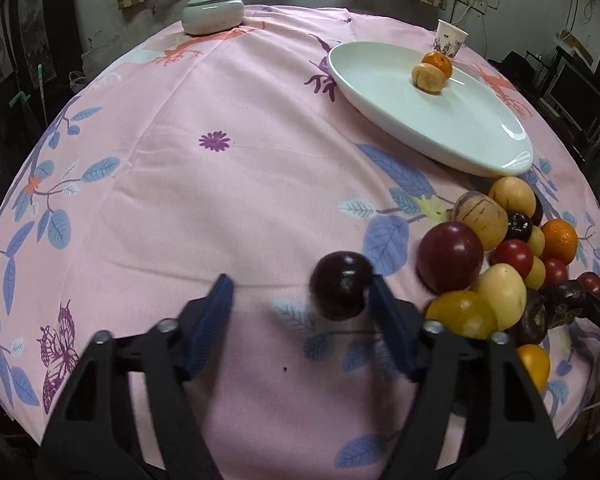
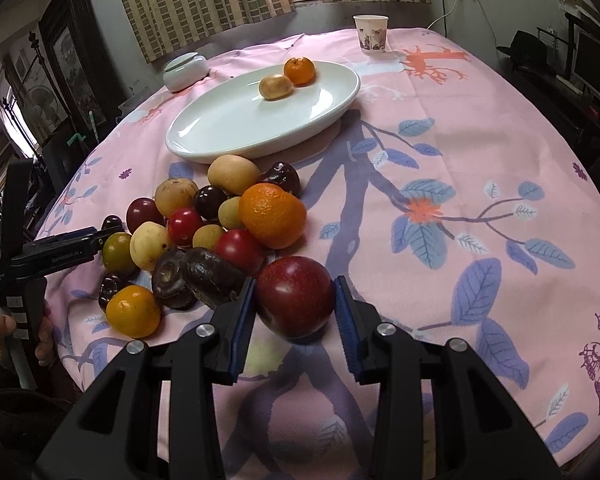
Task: Organize fruits
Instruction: 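Grasp the red plum with the right tool while the left tool grasps a dark cherry, then place the red plum and dark cherry onto the white plate, open both tools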
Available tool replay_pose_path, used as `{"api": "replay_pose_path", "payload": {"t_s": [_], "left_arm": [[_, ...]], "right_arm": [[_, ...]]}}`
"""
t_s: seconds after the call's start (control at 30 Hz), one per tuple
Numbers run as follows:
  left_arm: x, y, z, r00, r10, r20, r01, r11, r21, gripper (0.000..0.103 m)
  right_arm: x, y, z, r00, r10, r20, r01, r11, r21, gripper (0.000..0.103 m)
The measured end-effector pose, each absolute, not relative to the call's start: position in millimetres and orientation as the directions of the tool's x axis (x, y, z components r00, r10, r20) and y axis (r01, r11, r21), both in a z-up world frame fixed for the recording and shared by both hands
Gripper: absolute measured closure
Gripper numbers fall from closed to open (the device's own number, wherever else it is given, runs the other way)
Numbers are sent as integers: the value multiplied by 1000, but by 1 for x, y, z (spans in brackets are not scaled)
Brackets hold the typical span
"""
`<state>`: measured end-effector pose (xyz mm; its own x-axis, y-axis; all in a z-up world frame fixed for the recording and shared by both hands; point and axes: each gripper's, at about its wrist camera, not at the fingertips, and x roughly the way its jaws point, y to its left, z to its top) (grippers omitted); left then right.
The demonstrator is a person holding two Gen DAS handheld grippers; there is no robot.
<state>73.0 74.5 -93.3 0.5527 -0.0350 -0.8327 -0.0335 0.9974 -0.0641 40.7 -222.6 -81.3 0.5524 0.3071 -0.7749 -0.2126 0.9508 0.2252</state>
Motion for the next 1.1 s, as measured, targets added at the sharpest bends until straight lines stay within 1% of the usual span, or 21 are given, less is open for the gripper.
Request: {"api": "replay_pose_path", "payload": {"t_s": [0.03, 0.07, 0.17, 0.37, 0.73, 1.1], "left_arm": [[72, 75, -92, 554, -50, -831, -28, 996, -79, 64], [72, 75, -91, 553, -79, -830, -17, 994, -106, 75], [68, 75, -90, 552, -121, -825, -3, 989, -147, 76], [58, 70, -78, 579, -162, -799, 30, 984, -178, 76], [36, 50, -44, 628, -224, -746, 127, 974, -186, 76], [45, 31, -35, 619, -247, -746, 180, 969, -171, 76]], "right_arm": [[40, -223, -81, 552, 308, -774, -213, 950, 227, 64], [40, -223, -81, 552, 310, -774, -211, 950, 230, 64], [38, -222, -81, 555, 311, -772, -208, 950, 234, 64], [35, -220, -79, 558, 312, -769, -210, 949, 233, 64], [26, -210, -58, 591, 337, -732, -253, 940, 228, 64], [47, -192, -45, 582, 410, -702, -328, 909, 258, 64]]}}
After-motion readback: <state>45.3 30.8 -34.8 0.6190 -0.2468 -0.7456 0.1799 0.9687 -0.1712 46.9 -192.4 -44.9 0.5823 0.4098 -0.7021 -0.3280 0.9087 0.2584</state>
